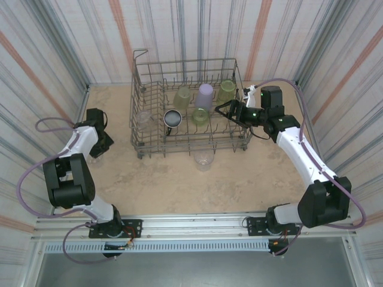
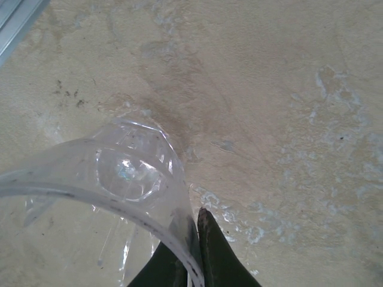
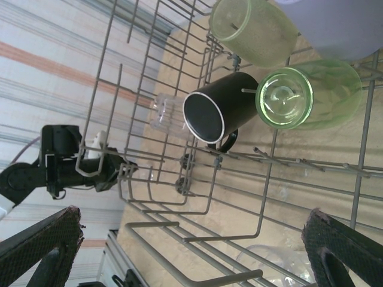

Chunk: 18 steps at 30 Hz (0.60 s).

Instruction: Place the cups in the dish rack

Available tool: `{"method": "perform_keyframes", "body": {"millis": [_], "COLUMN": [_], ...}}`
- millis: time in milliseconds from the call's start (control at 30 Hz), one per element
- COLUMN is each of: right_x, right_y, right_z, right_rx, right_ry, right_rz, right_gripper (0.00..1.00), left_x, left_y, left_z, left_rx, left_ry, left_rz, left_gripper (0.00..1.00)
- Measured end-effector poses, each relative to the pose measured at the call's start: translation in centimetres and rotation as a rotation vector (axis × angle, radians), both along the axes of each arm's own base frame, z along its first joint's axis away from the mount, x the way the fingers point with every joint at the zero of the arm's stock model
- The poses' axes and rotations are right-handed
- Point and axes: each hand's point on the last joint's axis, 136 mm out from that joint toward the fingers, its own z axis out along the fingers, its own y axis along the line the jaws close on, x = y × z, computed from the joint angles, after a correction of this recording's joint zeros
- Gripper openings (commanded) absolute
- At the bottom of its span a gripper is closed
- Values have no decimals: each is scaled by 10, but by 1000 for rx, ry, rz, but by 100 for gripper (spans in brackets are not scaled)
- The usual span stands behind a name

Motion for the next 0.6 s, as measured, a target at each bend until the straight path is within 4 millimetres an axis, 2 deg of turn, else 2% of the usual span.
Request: {"method": "perform_keyframes", "body": {"millis": [200, 600], "right_x": [0, 0], "right_y": [1, 1], "right_z": [0, 2], "right_rx": [2, 8], "right_ry": [-1, -6], "right_rz": [3, 6], "right_gripper": [99, 99], "left_x": [-1, -1], "left_y": [-7, -27], "left_z": [13, 65], "left_rx": [-24, -64], "left_ry": [-46, -265], "left_rz": [-32, -148], "left_gripper": [0, 0]}}
